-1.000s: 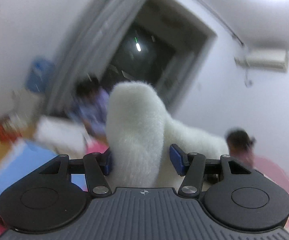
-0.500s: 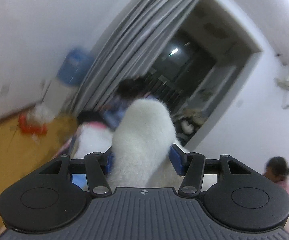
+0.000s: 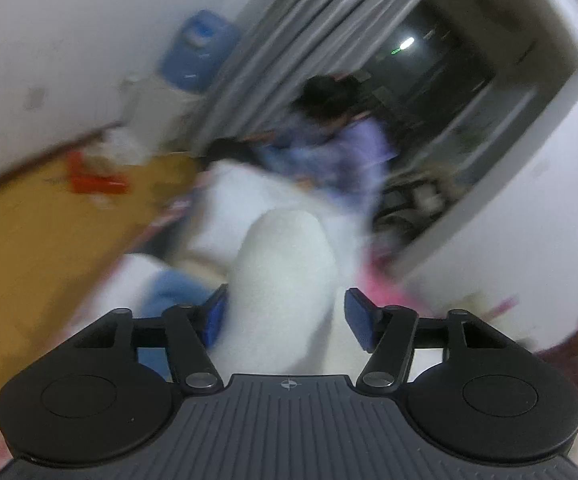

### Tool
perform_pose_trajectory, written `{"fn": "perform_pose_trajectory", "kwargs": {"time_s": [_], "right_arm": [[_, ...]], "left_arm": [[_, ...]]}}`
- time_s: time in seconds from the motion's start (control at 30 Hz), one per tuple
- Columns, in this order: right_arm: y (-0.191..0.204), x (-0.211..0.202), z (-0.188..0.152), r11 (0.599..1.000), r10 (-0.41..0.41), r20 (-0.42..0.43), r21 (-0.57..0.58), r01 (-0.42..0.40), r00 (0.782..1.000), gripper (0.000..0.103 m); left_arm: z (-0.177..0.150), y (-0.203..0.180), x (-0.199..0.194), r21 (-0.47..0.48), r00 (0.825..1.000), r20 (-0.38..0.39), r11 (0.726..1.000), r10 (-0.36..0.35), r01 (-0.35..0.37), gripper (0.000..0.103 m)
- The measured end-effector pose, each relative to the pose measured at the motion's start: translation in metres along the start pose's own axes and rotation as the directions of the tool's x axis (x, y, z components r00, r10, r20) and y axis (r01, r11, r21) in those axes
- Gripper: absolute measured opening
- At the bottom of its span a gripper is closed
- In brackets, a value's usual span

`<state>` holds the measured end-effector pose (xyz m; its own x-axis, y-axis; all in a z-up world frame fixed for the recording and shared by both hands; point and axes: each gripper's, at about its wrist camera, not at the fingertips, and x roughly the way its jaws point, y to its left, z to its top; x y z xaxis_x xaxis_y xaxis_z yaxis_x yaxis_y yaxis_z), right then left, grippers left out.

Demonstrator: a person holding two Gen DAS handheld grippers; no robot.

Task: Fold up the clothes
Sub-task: 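Lift the folded sweater with both tools and carry it to the clothes stack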

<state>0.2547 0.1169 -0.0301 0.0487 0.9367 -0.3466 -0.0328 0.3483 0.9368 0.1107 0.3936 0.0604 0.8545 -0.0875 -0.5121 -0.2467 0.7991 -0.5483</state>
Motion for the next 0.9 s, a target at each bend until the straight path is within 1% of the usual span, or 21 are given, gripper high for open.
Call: {"fn": "perform_pose_trajectory", "kwargs": {"time_s": [0.03, 0.07, 0.1, 0.13, 0.17, 0.27, 0.37, 0.43, 0.5, 0.53, 0.57, 0.6, 0.63, 0.67, 0.7, 0.73, 0.77, 0.83, 0.9], "right_arm": [[-0.007, 0.0, 0.007, 0.999, 0.012, -0.025, 0.033, -0.011, 1.0, 0.07], [-0.01, -0.002, 0.013, 0.999, 0.024, -0.049, 0.044, -0.022, 0.999, 0.07], [-0.012, -0.004, 0.018, 0.998, 0.032, -0.073, 0.047, -0.028, 0.997, 0.07], [-0.012, -0.007, 0.02, 0.999, 0.029, -0.089, 0.041, -0.025, 0.996, 0.07], [-0.012, -0.01, 0.022, 0.999, 0.023, -0.104, 0.033, -0.02, 0.994, 0.07], [-0.012, -0.023, 0.024, 1.0, 0.003, -0.113, 0.016, -0.001, 0.994, 0.071], [-0.012, -0.038, 0.028, 1.0, -0.022, -0.078, 0.012, 0.023, 0.997, 0.074], [-0.001, -0.048, 0.029, 0.994, -0.091, -0.021, -0.059, 0.089, 0.996, 0.08], [0.012, -0.058, 0.031, 0.977, -0.16, 0.045, -0.133, 0.164, 0.986, 0.08], [0.018, -0.063, 0.031, 0.965, -0.192, 0.08, -0.168, 0.203, 0.978, 0.08], [0.03, -0.071, 0.027, 0.938, -0.231, 0.152, -0.226, 0.262, 0.961, 0.078], [0.044, -0.079, 0.021, 0.901, -0.266, 0.238, -0.284, 0.329, 0.934, 0.068], [0.061, -0.087, 0.012, 0.853, -0.29, 0.331, -0.336, 0.399, 0.898, 0.063], [0.073, -0.091, 0.003, 0.818, -0.277, 0.394, -0.382, 0.43, 0.876, 0.062], [0.084, -0.092, -0.006, 0.794, -0.239, 0.426, -0.432, 0.429, 0.872, 0.059], [0.095, -0.089, -0.016, 0.766, -0.191, 0.441, -0.492, 0.414, 0.877, 0.055], [0.103, -0.083, -0.025, 0.732, -0.157, 0.45, -0.545, 0.41, 0.879, 0.054], [0.116, -0.068, -0.042, 0.654, -0.099, 0.458, -0.639, 0.405, 0.883, 0.051], [0.115, -0.047, -0.054, 0.577, -0.097, 0.456, -0.698, 0.424, 0.884, 0.051]], "left_arm": [[-0.001, 0.009, 0.009, -0.007, 0.999, -0.024, 0.999, 0.033, -0.033, 0.066], [-0.001, 0.018, 0.014, -0.032, 0.998, -0.047, 0.999, 0.042, -0.044, 0.068], [0.0, 0.028, 0.014, -0.09, 0.998, -0.058, 0.996, 0.008, -0.013, 0.068], [0.001, 0.034, 0.011, -0.133, 0.998, -0.052, 0.991, -0.019, 0.011, 0.069], [0.002, 0.035, 0.005, -0.143, 0.999, -0.037, 0.99, -0.024, 0.018, 0.07], [0.005, 0.033, -0.013, -0.096, 1.0, 0.013, 0.995, 0.0, 0.002, 0.071], [0.011, 0.033, -0.031, -0.111, 0.999, 0.048, 0.994, 0.018, -0.013, 0.071], [0.014, 0.031, -0.036, -0.104, 0.997, 0.072, 0.994, 0.038, -0.03, 0.071], [0.015, 0.022, -0.041, -0.072, 0.993, 0.105, 0.996, 0.053, -0.045, 0.071], [0.016, 0.014, -0.041, -0.039, 0.991, 0.121, 0.998, 0.06, -0.056, 0.071], [0.015, 0.005, -0.042, 0.007, 0.989, 0.132, 0.998, 0.066, -0.067, 0.071], [0.014, -0.005, -0.041, 0.055, 0.987, 0.142, 0.995, 0.071, -0.079, 0.071], [0.013, -0.016, -0.038, 0.105, 0.986, 0.151, 0.99, 0.074, -0.09, 0.071], [0.013, -0.026, -0.035, 0.149, 0.985, 0.157, 0.984, 0.07, -0.093, 0.071], [0.013, -0.036, -0.032, 0.182, 0.987, 0.154, 0.98, 0.053, -0.081, 0.071], [0.013, -0.044, -0.025, 0.207, 0.988, 0.147, 0.976, 0.039, -0.07, 0.071], [0.012, -0.052, -0.018, 0.231, 0.989, 0.14, 0.971, 0.034, -0.067, 0.071], [0.009, -0.065, 0.004, 0.288, 0.99, 0.132, 0.954, 0.05, -0.087, 0.071], [0.004, -0.07, 0.026, 0.328, 0.988, 0.125, 0.936, 0.093, -0.13, 0.071]]}}
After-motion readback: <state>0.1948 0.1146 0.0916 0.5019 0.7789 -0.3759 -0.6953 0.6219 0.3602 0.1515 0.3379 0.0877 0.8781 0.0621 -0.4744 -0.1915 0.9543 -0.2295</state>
